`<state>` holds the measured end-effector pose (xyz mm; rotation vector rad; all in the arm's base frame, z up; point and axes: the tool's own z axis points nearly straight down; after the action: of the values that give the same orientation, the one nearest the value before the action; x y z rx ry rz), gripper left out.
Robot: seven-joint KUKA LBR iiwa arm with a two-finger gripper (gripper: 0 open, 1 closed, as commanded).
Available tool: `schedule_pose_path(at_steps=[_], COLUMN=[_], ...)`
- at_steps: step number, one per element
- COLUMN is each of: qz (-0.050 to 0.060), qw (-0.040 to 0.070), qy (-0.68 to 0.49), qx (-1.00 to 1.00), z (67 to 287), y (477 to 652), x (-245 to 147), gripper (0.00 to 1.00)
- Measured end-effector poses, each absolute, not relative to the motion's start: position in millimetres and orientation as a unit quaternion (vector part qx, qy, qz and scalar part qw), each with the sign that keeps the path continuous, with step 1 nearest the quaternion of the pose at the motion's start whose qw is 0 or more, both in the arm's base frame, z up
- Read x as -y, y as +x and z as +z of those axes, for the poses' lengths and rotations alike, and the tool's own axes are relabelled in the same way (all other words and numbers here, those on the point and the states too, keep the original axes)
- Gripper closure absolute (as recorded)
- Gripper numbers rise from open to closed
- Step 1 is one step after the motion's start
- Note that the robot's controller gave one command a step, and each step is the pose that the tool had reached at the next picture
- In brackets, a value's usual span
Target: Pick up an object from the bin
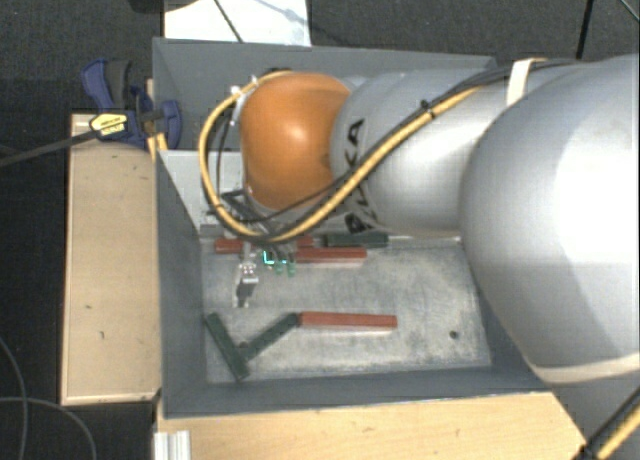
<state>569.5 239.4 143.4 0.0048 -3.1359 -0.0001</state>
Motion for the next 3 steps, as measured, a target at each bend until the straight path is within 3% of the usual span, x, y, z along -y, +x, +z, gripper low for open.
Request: schedule_pose_path(at_steps=[1, 2, 3], qz=[-0.001, -0.001, -0.001], qw=[-0.001, -0.003, -0.001], qy=[-0.001, 0.156, 0.248], qx=[1.0, 0.988, 0.969], z=[148, 95, 113], y=[571.9, 524.0, 503.3], x=[-238, -249, -253], gripper=[0.0, 0.0, 0.0])
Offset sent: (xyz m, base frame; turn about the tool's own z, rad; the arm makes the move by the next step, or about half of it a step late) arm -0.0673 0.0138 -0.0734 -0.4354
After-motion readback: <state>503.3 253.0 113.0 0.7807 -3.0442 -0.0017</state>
